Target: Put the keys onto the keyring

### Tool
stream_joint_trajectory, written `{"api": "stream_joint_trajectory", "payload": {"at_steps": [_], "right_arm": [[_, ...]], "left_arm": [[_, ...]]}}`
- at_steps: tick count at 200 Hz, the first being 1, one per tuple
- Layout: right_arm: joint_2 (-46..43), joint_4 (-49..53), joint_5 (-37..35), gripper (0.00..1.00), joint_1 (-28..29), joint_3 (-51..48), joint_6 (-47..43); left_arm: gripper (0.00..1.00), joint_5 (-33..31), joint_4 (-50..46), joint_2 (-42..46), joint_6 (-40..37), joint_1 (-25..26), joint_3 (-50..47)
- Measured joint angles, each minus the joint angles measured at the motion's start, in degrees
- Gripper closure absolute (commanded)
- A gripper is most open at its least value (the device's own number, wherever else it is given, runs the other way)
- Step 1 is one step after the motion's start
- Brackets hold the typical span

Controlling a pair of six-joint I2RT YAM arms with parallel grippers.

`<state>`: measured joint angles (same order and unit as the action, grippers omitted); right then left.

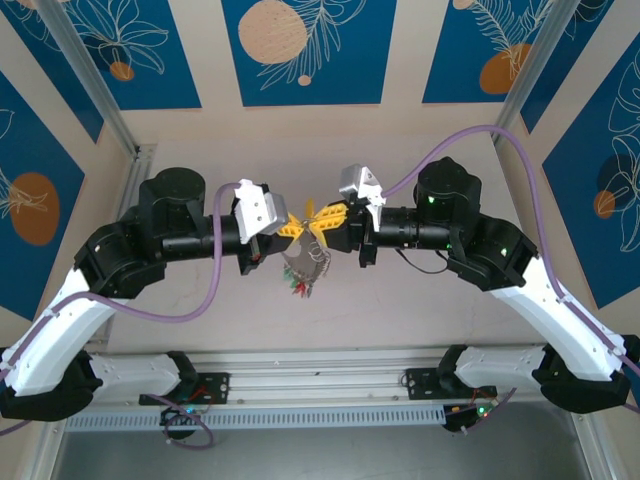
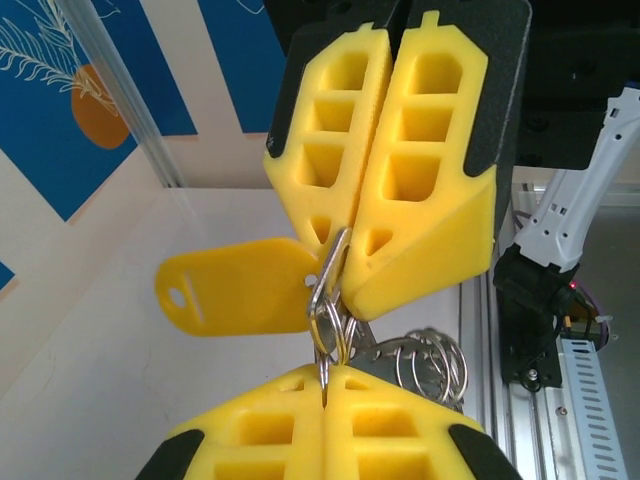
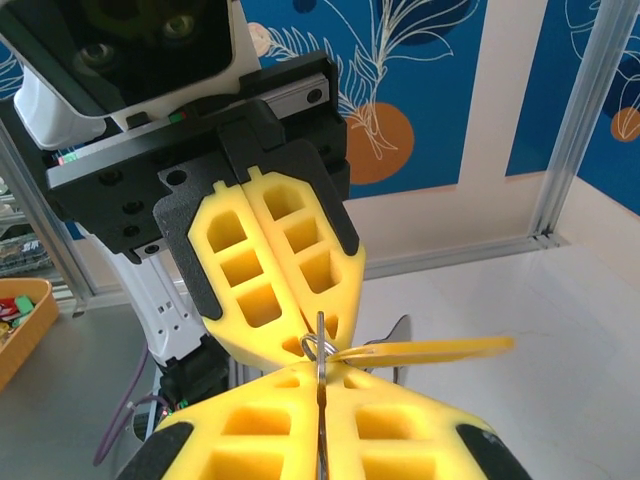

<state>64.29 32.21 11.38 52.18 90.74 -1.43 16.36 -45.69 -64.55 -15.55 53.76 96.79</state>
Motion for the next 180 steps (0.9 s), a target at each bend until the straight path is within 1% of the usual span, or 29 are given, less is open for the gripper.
{"api": "stream_joint_trajectory", "payload": {"at_steps": [12,29,60,93,127,156,180], "right_arm": [[0.0,-0.2,0.3,0.91,0.0,0.0,0.0],[0.0,-0.4,0.9,0.85,0.0,0.0,0.1],[0.1,-1.0,2.4,0.83,-0.5,0.2,0.4],[0.5,-1.1,3.0,0.91,-0.5,0.4,0.6],[0.4,-0.9,2.7,0.92,-0.6,0.4,0.6],[-0.6,-1.1,2.3,0.96,-0.6,-0.4,0.6],[-1.5,-0.7,1.5,0.95,-0.5,-0.9,0.1]], "left_arm": [[1.0,0.2,0.1,0.0,0.0,0.0,0.0],[1.0,1.0,0.0,0.0,0.0,0.0,0.0],[1.0,3.1,-0.8,-0.1,0.0,0.0,0.0],[1.0,4.2,-2.1,-0.5,0.0,0.0,0.1],[1.0,4.2,-2.4,-0.6,0.0,0.0,0.1],[1.0,4.7,-2.4,-0.6,0.0,0.0,0.1],[1.0,5.1,-2.4,-0.6,0.0,0.0,0.1]]}}
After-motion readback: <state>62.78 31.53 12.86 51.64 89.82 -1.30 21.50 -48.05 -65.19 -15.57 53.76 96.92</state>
